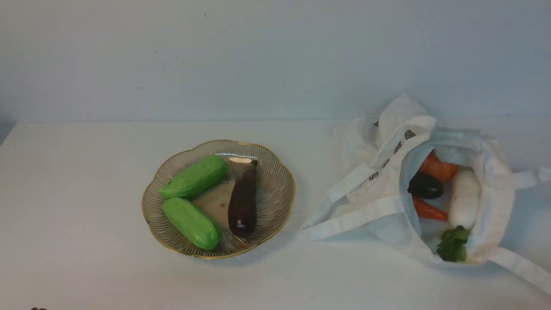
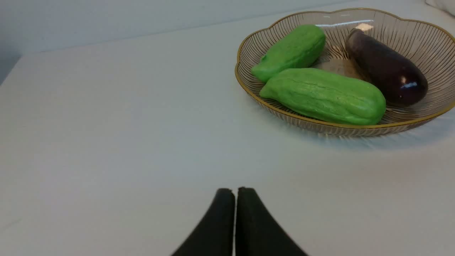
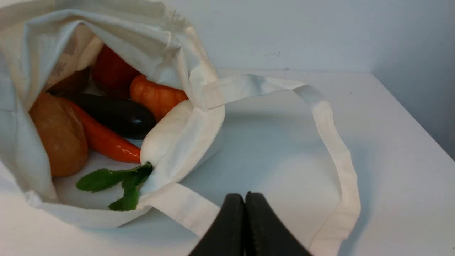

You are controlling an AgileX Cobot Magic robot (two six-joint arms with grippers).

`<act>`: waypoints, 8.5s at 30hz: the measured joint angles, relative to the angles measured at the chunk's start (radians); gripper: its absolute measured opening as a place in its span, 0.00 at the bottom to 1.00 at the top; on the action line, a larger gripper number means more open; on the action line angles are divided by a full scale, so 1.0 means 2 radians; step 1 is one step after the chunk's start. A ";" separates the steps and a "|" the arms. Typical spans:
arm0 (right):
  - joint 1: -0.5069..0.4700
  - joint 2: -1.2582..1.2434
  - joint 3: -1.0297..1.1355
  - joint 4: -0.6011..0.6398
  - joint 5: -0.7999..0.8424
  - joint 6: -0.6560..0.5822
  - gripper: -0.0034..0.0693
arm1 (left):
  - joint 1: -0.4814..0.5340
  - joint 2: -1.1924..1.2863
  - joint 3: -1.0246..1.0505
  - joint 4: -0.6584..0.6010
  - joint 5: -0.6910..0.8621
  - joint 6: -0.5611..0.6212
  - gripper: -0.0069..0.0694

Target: Take vegetables from cloth bag on white table place on plate.

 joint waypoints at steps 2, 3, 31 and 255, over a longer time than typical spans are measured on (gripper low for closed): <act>0.000 0.000 0.000 0.000 0.000 0.000 0.03 | 0.000 0.000 0.000 0.000 0.000 0.000 0.08; 0.000 0.000 0.000 0.000 0.000 0.000 0.03 | 0.000 0.000 0.000 0.000 0.000 0.000 0.08; 0.000 0.000 0.000 0.000 0.000 0.000 0.03 | 0.000 0.000 0.000 0.000 0.000 0.000 0.08; 0.390 0.282 -0.498 -0.134 0.127 0.160 0.03 | -0.001 0.000 0.000 0.000 0.000 0.000 0.08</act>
